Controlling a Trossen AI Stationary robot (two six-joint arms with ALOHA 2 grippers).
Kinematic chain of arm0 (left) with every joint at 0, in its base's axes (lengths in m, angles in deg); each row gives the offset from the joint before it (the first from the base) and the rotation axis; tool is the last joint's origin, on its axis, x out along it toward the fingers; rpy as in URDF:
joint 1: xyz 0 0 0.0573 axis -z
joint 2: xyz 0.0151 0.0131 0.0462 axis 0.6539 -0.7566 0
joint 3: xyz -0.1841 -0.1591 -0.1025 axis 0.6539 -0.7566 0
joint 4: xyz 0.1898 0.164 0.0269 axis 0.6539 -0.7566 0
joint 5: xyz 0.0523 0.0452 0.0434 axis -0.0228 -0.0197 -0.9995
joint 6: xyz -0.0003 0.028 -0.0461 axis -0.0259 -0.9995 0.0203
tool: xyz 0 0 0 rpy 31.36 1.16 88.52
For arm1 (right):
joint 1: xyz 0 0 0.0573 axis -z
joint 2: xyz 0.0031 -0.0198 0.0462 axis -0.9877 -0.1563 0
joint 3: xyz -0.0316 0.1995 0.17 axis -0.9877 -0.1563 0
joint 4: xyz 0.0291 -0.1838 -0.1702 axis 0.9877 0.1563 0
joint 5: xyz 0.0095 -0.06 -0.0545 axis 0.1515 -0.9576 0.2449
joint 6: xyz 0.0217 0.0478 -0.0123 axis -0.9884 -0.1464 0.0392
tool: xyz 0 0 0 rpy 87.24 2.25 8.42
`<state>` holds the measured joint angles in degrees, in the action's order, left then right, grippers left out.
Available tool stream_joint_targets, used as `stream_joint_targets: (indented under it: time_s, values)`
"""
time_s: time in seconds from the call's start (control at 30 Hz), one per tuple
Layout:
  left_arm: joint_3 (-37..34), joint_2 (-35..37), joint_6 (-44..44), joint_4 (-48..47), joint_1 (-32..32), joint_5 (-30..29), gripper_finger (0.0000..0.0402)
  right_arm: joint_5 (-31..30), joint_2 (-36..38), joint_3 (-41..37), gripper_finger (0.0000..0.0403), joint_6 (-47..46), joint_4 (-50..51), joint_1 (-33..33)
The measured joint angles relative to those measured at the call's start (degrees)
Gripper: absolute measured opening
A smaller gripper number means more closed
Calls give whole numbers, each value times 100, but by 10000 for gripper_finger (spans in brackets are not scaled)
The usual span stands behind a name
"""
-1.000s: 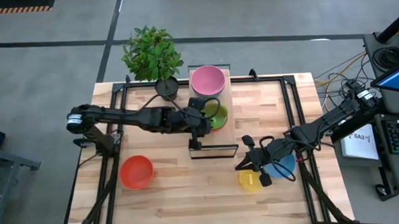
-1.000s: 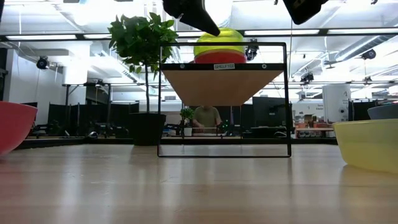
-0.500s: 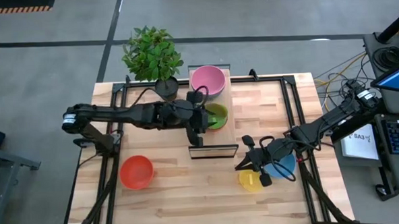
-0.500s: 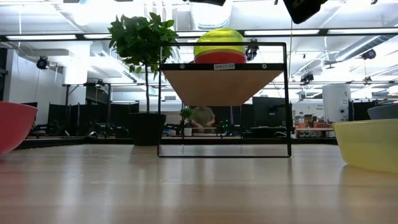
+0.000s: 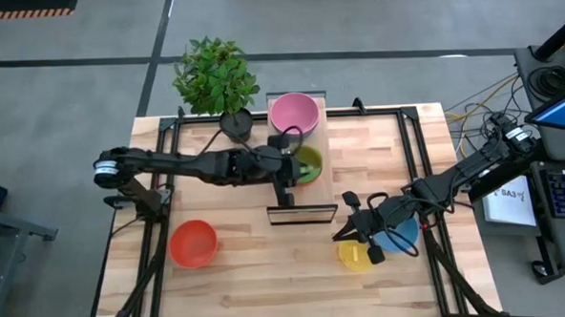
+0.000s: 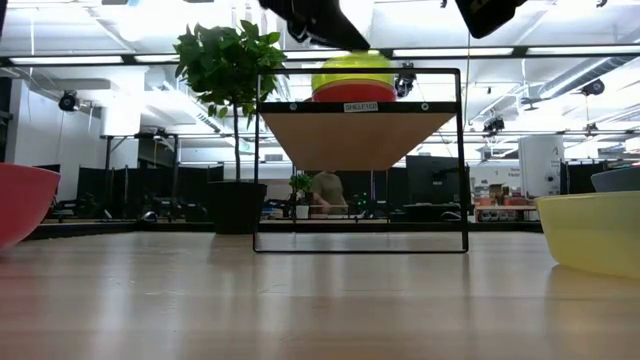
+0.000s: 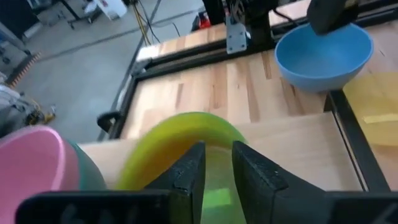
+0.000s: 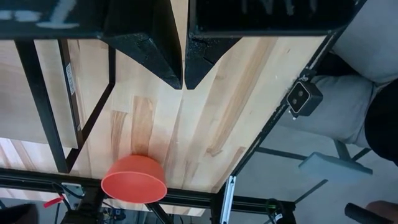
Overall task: Place and stack bowls onto a shelf
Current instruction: Stack the green transparent bowl into the purple transparent bowl on the shelf, then stack the blue bowl into the pink bowl on the shelf
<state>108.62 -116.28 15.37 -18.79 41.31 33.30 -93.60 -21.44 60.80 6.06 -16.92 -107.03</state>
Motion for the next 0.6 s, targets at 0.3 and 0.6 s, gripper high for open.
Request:
stream_joint_targets:
  time_s: [0.3,0.6]
  values:
    - [-235,-4,283,17,4,-2,54,-3,-2,0,9,-8,0,0]
    - [-354,471,320,-169,145,-2,54,-34,-4,0,9,-219,-5,4]
